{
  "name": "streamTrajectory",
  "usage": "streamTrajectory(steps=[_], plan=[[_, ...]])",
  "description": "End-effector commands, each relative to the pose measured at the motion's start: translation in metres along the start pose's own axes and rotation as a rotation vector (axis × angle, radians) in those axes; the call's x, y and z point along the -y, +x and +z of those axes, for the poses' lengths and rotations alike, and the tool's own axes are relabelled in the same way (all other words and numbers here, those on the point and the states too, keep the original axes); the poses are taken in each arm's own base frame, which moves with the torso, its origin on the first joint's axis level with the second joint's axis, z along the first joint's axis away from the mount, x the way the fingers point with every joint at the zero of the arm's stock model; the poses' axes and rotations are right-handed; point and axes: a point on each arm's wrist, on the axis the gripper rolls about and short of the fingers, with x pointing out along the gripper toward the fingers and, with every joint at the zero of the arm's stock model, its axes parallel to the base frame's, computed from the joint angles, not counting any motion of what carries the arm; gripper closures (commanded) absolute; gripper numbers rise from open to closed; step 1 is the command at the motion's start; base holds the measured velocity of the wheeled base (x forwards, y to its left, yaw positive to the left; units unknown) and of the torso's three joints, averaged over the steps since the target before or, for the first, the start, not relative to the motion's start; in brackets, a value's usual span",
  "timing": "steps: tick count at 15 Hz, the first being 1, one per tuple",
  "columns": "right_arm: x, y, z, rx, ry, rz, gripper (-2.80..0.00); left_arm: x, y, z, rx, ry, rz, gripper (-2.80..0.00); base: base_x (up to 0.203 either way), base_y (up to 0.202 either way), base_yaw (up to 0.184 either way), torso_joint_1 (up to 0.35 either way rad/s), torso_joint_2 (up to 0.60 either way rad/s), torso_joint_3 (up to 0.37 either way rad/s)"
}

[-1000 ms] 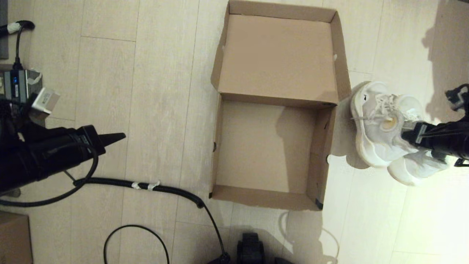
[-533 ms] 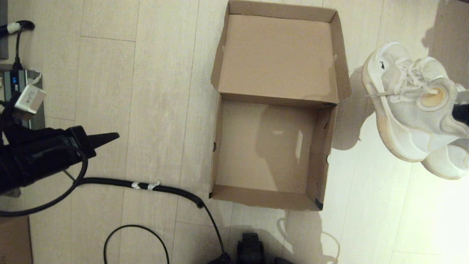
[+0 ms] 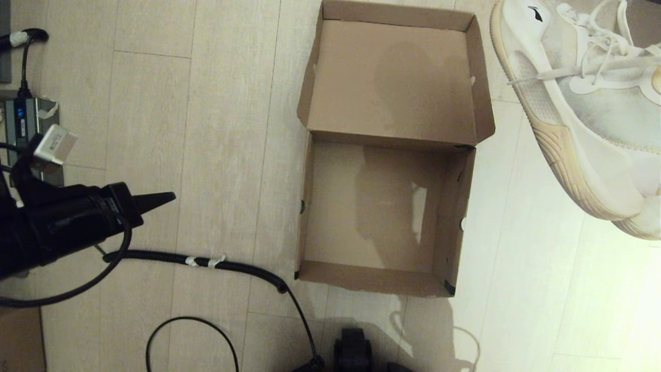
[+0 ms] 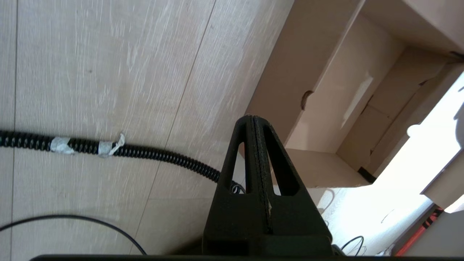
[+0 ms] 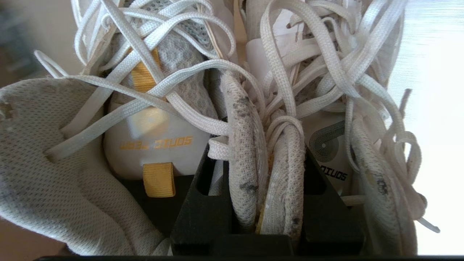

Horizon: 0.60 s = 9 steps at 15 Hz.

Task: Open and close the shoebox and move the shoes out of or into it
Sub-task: Put the shoes into the shoe box

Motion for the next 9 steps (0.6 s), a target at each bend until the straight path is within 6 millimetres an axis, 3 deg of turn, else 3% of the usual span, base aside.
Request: streamTrajectory(steps=[1, 3, 5, 9], plan=[[-0.011, 0.000, -0.002, -0.025, -0.012, 0.113, 0.00, 0.000, 0.005, -0.003, -0.015, -0.004, 0.010, 0.00, 0.000, 0.000, 0.000, 0.000, 0.00, 0.000], [-0.022, 0.013, -0.010, -0.095, -0.017, 0.250, 0.00, 0.001, 0.006, -0.003, -0.014, 0.000, 0.021, 0.00, 0.000, 0.000, 0.000, 0.000, 0.00, 0.000], [-0.029, 0.038, -0.023, -0.194, -0.057, 0.355, 0.00, -0.001, 0.009, -0.004, -0.017, 0.033, 0.040, 0.00, 0.000, 0.000, 0.000, 0.000, 0.00, 0.000], [-0.040, 0.088, -0.071, -0.335, -0.179, 0.421, 0.00, -0.002, 0.030, -0.008, -0.050, 0.068, 0.066, 0.00, 0.000, 0.000, 0.000, 0.000, 0.00, 0.000]])
